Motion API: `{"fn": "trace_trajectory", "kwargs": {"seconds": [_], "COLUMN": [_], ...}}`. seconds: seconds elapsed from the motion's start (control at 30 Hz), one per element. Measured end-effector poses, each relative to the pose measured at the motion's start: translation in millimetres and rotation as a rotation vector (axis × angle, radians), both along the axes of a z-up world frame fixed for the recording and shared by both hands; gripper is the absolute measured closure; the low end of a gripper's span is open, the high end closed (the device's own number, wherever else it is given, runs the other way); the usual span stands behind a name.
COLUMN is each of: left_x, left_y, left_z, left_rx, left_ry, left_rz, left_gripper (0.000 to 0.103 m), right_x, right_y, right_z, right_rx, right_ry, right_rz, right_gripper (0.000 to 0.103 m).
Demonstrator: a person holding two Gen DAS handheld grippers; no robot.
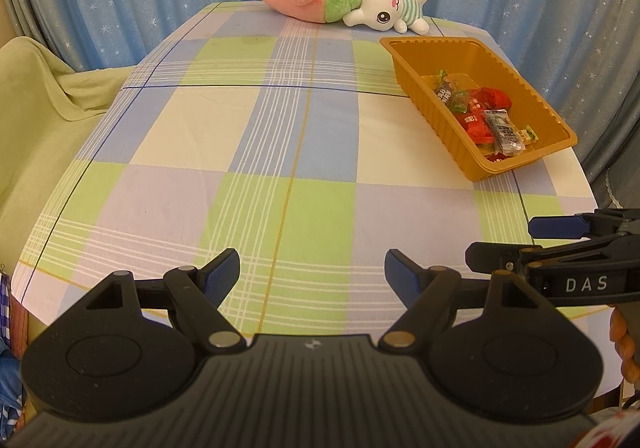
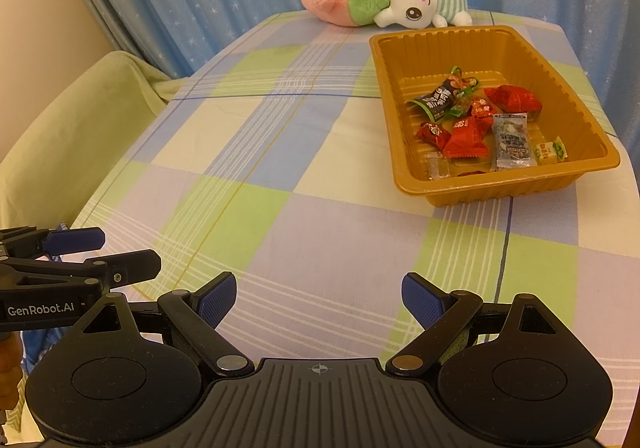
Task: Organize snacks
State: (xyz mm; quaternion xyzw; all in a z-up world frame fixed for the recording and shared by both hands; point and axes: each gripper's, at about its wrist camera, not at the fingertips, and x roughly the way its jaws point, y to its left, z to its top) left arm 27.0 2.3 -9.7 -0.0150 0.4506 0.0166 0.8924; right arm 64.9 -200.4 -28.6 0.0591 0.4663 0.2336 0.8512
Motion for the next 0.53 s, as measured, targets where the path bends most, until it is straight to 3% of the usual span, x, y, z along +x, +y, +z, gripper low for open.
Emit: {"fn": "trace_trajectory", "kwargs": {"seconds": [0.53], "left_x": [15.9], "left_y": [3.1], "left_z": [-3.0], "left_rx": [-0.005], "left_ry": [0.019], "left_rz": [-0.006], "left_gripper": [0.025], "right_x": [6.3], "right_y": [2.5], "right_z": [1.7], "right_rx": [-0.004], "right_ry": [0.008], "right_rz": [0.0], "right_gripper": [0.014]}}
